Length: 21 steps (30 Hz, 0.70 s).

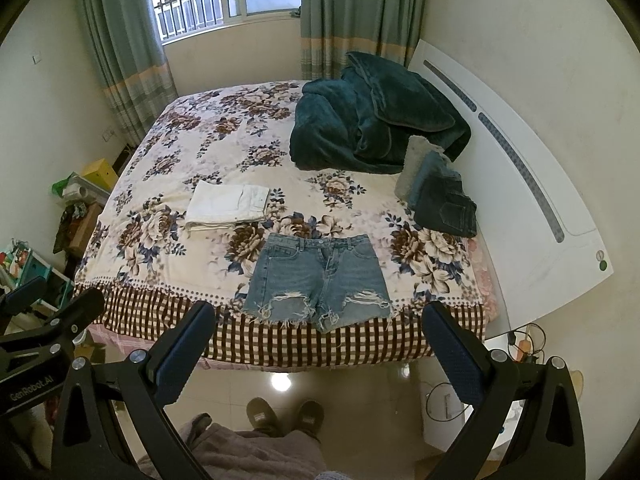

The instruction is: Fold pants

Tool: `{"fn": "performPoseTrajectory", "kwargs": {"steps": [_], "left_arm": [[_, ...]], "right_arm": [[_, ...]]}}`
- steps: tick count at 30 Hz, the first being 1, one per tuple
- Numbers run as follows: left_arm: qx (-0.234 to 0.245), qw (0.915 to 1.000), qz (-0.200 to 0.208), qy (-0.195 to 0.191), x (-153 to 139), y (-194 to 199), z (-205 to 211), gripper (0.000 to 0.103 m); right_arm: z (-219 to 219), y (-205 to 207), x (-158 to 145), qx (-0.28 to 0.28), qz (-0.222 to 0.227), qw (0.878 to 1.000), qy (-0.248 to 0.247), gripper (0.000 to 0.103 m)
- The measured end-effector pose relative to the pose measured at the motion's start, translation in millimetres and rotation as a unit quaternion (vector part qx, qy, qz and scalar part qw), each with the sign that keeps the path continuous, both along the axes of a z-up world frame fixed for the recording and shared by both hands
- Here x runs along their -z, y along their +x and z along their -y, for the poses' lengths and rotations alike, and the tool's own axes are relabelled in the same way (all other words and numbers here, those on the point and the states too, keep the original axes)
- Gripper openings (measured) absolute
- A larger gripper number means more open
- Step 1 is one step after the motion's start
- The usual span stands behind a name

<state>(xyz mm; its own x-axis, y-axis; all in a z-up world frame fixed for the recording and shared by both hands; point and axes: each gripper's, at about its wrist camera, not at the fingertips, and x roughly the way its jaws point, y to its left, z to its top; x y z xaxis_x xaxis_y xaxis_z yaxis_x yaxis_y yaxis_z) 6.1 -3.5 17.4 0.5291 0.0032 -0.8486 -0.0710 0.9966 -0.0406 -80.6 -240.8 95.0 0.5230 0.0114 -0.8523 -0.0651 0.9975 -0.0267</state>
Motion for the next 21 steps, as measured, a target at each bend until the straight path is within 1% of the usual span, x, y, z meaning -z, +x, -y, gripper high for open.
{"fn": "performPoseTrajectory", "kwargs": {"steps": [4,6,15,18,20,21], "left_arm": [[0.0,1.0,0.0,0.001,0.5,-0.8,0.1,0.103],[0.002,1.0,0.0,0.0,0.6,-0.8,-0.2,0.103],[0.006,1.0,-0.002,-0.003,-5.1,11.1,3.8,0.103],[0.008,1.0,-0.002,-0.005,-4.8,14.9,3.8,0.103],[0.009,0.9999,0.0,-0.005,-2.6,17.3,3.2,0.103],[0.006,0.9999,0.008,0.007,1.7,21.9,1.2,0.103]], "right_arm": [[0.7,-2.1,1.3,0.001,0.0,1.0,0.002,0.103],[-10.0,1.7,-10.3,0.001,0.0,1.0,0.002,0.103],[-18.6,3.1,-12.5,0.005,-0.002,1.0,0.0,0.103],[-22.2,0.9,-6.4,0.013,-0.004,1.0,-0.001,0.103],[-20.9,1.0,3.2,0.021,-0.006,1.0,-0.001,0.103],[-21.5,5.1,8.1,0.028,-0.006,1.0,-0.001,0.103]]}}
